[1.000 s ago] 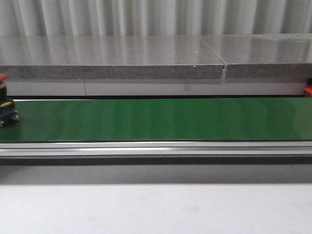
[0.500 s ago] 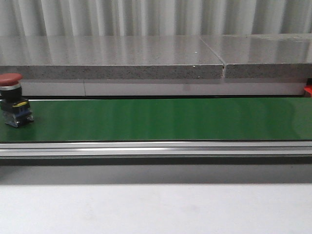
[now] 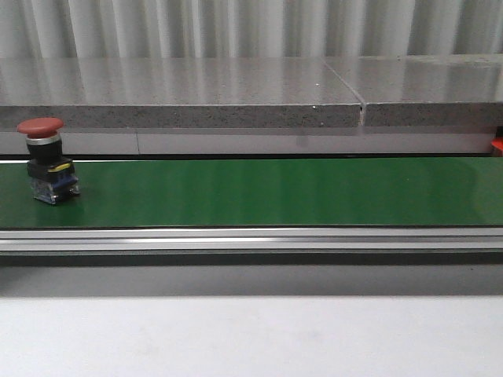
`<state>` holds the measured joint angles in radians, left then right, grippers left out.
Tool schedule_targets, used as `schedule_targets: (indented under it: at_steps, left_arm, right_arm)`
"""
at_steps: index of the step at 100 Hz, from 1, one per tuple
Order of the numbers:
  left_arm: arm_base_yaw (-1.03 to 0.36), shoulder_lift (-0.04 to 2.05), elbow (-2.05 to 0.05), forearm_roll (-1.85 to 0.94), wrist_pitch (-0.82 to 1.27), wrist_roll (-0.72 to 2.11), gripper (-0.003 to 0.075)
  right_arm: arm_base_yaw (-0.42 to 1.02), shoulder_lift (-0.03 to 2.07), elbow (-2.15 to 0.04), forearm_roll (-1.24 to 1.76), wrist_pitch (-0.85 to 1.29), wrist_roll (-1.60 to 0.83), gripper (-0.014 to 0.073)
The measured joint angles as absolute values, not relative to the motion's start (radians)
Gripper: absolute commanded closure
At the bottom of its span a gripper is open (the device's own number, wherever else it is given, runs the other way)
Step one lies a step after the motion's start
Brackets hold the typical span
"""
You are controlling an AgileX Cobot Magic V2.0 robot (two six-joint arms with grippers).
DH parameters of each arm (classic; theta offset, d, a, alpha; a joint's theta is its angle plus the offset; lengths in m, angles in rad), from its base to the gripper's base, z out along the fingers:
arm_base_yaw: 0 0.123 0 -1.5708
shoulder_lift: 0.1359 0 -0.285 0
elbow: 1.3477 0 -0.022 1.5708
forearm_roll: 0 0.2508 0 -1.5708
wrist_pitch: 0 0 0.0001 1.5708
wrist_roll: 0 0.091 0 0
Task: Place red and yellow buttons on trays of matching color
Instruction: 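Grasp the yellow push-button on the table with the left gripper, then set the yellow button on the belt and open the left gripper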
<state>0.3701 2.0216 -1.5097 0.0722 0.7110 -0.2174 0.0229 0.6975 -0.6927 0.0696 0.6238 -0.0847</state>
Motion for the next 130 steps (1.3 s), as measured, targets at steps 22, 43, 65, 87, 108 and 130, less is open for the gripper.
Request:
schedule_targets:
  at_steps: [22,43,65,87,108,130]
  left_arm:
    - [0.368,1.914,-1.510,0.076,0.752,-0.217,0.0741]
    - [0.335,1.754,-1.510,0.147,0.819,-0.215,0.0741]
    - [0.249,1.623,-1.495,0.159,0.913,-0.161,0.0741]
    - [0.141,1.526,-1.380,0.159,0.924,-0.146,0.0741]
    - [0.047,1.464,-1.278,0.159,0.926,-0.146,0.0741]
    - [-0.018,1.450,-1.235,0.159,0.924,-0.146,0.0741]
  right_arm:
    - [0.023,0.697,-0.693,0.070,0.624,-0.085,0.0686]
    - [0.023,0.697,-0.693,0.070,0.624,-0.085,0.0686]
    - [0.023,0.697,-0.693,0.070,0.624,-0.085,0.0686]
    - [0.023,0.697,-0.693,0.070,0.624,-0.085,0.0686]
    - [0.023,0.697,-0.693,0.070,0.624,-0.085,0.0686]
    - [0.023,0.697,-0.693,0.070,0.624,-0.085,0.0686]
